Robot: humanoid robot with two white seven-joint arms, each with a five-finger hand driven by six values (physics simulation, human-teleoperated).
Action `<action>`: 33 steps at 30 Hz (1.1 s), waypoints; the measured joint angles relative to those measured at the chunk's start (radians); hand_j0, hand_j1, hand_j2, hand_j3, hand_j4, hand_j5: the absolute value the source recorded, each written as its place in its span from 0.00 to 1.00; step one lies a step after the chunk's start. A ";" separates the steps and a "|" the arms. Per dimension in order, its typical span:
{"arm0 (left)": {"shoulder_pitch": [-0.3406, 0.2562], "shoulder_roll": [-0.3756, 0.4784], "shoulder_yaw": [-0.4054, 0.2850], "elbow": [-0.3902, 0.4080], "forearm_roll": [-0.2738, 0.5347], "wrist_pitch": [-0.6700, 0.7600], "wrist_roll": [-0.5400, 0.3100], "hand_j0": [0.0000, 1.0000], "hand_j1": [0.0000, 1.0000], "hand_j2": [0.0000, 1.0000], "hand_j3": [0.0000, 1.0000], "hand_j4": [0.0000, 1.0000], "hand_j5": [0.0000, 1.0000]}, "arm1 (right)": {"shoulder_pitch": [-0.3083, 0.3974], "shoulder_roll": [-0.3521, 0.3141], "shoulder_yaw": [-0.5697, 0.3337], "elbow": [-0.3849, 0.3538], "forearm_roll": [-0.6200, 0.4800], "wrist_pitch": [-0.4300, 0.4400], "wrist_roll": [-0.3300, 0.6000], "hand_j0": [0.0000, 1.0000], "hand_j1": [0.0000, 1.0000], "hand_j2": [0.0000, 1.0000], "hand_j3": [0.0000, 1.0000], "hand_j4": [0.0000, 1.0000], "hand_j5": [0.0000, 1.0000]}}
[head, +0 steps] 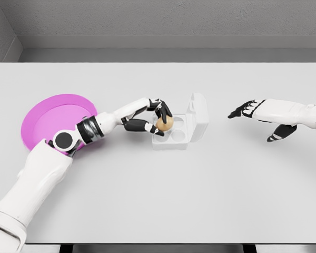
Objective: Pack egg into the box and close the box lid
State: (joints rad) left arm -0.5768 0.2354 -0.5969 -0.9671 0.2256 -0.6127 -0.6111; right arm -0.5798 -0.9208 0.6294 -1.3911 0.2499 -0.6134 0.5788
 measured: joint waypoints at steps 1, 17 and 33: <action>-0.002 -0.001 0.000 0.001 -0.001 0.000 0.000 0.30 0.30 0.30 0.30 0.30 0.30 | 0.000 0.000 0.000 0.000 0.000 0.000 0.000 1.00 1.00 1.00 1.00 1.00 1.00; 0.008 -0.013 -0.001 0.008 -0.004 0.000 0.000 0.30 0.30 0.30 0.30 0.30 0.30 | 0.000 0.000 0.001 -0.002 0.000 0.000 0.001 1.00 1.00 1.00 1.00 1.00 1.00; 0.015 -0.010 -0.001 -0.004 0.001 0.000 0.000 0.31 0.31 0.31 0.31 0.31 0.31 | -0.002 0.000 0.000 0.002 0.000 0.000 0.001 1.00 1.00 1.00 1.00 1.00 1.00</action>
State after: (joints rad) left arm -0.5614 0.2258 -0.5975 -0.9712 0.2268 -0.6127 -0.6111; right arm -0.5814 -0.9208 0.6295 -1.3894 0.2500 -0.6134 0.5802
